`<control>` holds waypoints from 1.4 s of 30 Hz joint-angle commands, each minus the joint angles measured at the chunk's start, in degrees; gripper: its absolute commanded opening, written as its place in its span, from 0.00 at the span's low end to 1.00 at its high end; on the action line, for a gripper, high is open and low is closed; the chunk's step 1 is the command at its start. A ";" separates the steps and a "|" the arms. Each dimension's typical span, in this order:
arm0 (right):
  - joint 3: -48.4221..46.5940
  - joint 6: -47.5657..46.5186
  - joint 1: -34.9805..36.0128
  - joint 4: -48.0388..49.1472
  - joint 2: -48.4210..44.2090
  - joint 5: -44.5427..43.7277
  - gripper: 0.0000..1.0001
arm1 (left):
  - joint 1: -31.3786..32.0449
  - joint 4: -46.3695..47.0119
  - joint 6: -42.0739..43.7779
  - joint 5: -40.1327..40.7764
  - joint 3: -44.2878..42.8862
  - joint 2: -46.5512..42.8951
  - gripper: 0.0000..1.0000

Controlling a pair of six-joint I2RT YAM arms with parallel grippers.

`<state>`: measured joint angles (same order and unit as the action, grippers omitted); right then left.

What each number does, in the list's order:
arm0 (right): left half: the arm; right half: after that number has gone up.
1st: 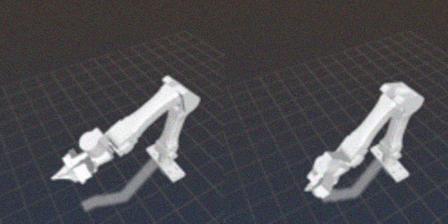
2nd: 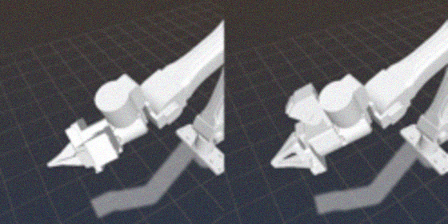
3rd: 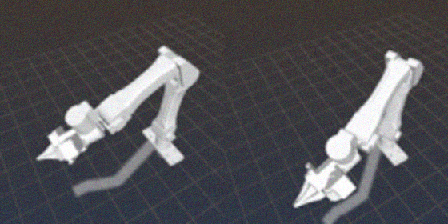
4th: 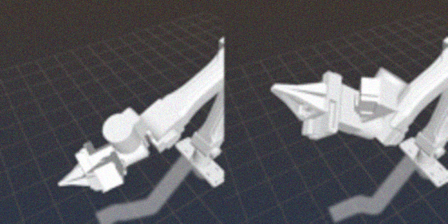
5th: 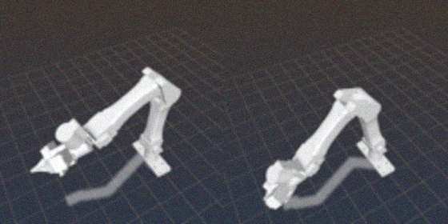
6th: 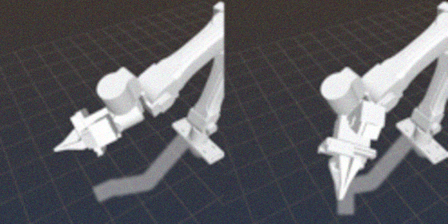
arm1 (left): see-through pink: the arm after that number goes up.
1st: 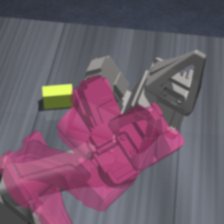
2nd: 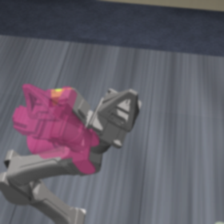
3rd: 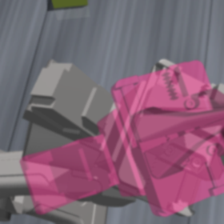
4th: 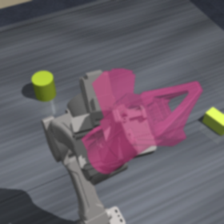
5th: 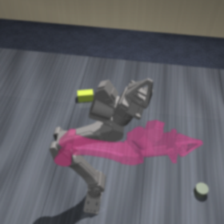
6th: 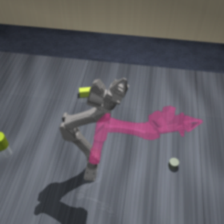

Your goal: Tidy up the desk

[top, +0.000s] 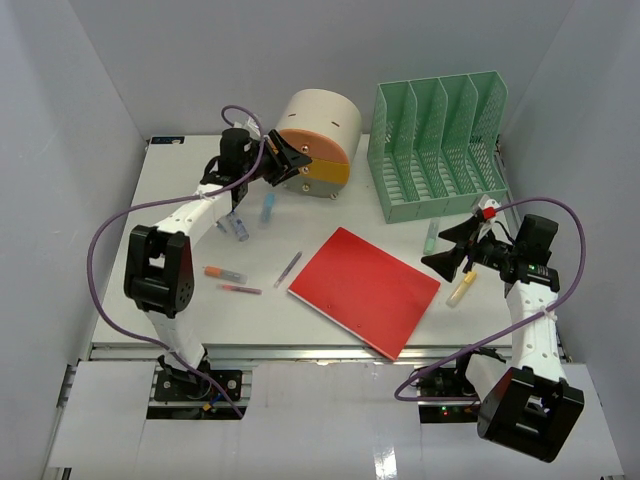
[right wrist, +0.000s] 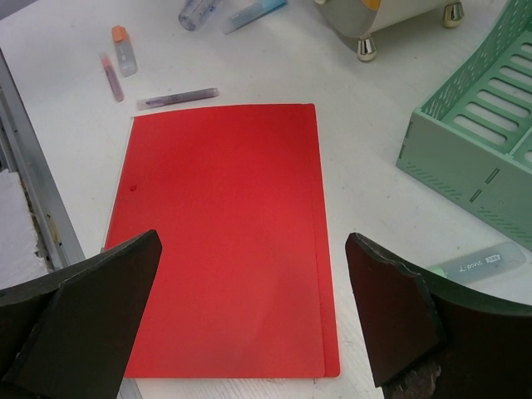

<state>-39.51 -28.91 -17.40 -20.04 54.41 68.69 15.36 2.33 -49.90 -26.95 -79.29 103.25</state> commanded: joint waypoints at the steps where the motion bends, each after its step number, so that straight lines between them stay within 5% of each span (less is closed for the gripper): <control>1: 0.22 0.08 -0.54 1.41 -0.63 1.71 0.99 | 0.46 -0.59 -4.15 3.42 -6.64 2.97 0.63; 26: 0.48 0.25 -1.59 1.41 -0.18 1.80 1.00 | 0.64 -4.43 -3.89 4.89 -16.43 9.79 0.37; 33: 0.54 0.25 -1.76 1.41 -0.13 1.97 1.00 | 0.64 -3.95 -2.03 4.37 -12.44 6.43 0.19; 42: 0.57 0.43 -2.04 1.41 0.53 2.49 1.00 | 0.56 0.53 0.70 1.35 3.28 -6.07 0.14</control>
<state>-39.48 -28.88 -19.12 -19.57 54.50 69.28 15.88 1.48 -51.85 -23.42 -81.68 104.46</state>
